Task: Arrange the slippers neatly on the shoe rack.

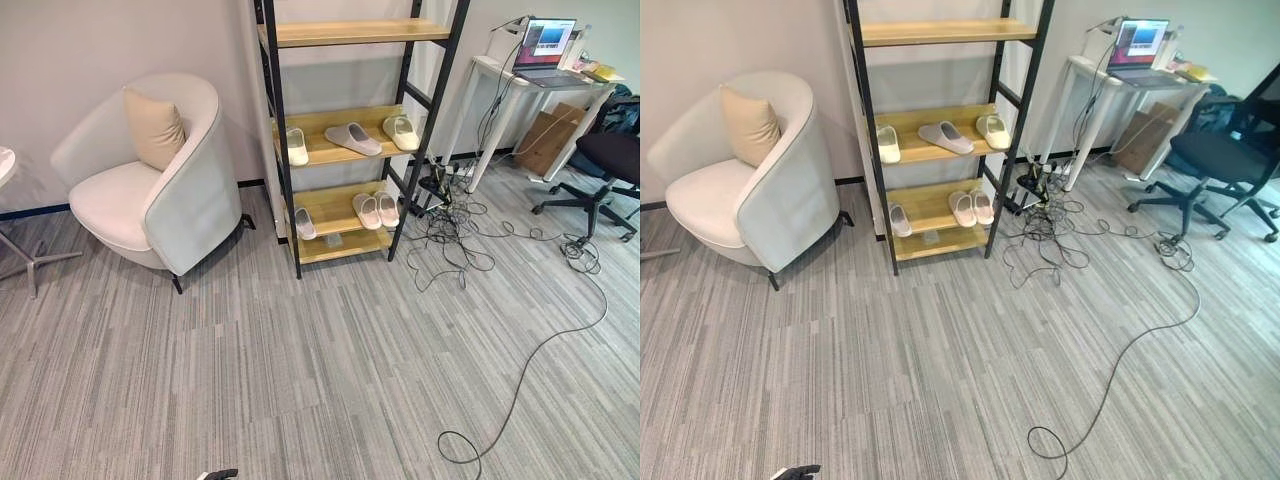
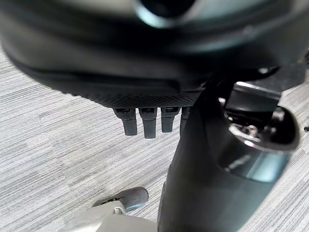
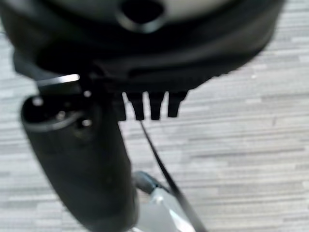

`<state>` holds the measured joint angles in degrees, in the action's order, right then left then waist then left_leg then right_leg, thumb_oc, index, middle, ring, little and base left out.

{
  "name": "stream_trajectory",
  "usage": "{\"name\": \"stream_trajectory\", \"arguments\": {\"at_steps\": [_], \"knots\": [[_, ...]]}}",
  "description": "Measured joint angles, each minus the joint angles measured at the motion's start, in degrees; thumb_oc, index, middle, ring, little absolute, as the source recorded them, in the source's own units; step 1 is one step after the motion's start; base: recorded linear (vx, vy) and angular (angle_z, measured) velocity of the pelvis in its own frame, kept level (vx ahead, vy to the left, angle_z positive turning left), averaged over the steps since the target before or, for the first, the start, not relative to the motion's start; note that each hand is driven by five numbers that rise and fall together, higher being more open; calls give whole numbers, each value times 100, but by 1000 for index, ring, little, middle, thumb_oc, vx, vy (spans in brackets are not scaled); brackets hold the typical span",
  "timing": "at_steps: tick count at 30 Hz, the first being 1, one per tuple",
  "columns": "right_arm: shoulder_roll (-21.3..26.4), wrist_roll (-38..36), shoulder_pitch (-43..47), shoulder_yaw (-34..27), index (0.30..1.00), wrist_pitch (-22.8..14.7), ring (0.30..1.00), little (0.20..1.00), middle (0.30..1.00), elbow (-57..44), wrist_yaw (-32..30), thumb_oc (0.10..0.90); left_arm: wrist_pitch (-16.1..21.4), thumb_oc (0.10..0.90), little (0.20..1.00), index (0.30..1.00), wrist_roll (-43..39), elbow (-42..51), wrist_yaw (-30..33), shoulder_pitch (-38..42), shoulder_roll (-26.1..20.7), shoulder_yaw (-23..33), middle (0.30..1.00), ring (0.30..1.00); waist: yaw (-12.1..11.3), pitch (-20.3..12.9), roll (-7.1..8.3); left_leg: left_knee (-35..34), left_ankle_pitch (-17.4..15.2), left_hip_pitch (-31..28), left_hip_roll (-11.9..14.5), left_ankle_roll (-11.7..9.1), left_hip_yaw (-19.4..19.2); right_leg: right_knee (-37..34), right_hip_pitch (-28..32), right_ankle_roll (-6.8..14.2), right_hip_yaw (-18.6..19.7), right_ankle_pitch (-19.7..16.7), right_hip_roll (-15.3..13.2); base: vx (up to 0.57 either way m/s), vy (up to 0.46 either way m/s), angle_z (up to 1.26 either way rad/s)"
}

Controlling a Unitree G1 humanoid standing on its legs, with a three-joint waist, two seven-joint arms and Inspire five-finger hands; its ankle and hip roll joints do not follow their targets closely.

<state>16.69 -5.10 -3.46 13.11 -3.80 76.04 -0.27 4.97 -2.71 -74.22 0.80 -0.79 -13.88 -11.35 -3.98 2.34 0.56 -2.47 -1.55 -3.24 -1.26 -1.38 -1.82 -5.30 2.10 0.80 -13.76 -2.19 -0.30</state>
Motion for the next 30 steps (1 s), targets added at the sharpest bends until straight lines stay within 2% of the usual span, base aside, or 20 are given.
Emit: {"name": "stream_trajectory", "arguments": {"at_steps": [4, 19, 25, 30], "knots": [[0, 6, 9, 0, 900, 0, 900, 900, 900, -1, -2, 800, 0, 800, 900, 900, 58, 1, 4, 43, -19, -160, 900, 900, -3, 0, 0, 4, 0, -43, 2, 0, -5, 0, 4, -2, 1, -1, 2, 4, -11, 0], [0, 6, 9, 0, 900, 57, 900, 900, 900, 3, -1, 800, -5, 800, 900, 900, 59, -17, 2, 85, -28, -218, 900, 900, 37, 0, -6, 7, 1, -30, 20, -3, -8, 0, 18, -2, -1, 24, 18, 10, -32, 0], [7, 11, 165, 0, 900, 65, 900, 900, 900, 0, -5, 800, -10, 800, 900, 900, 66, -11, 1, 164, -50, -435, 900, 900, 184, 53, -79, 26, 3, 71, 38, -6, -35, 69, -119, -24, 18, 41, 25, 4, -55, -2], [33, 10, 248, 0, 900, 64, 900, 900, 900, 7, -7, 800, -10, 800, 900, 900, 66, 9, -3, 280, -37, -433, 900, 900, 191, 168, -124, 98, 18, 94, 63, -30, -64, 110, -162, -53, 45, 95, 50, -3, -53, -1]]}}
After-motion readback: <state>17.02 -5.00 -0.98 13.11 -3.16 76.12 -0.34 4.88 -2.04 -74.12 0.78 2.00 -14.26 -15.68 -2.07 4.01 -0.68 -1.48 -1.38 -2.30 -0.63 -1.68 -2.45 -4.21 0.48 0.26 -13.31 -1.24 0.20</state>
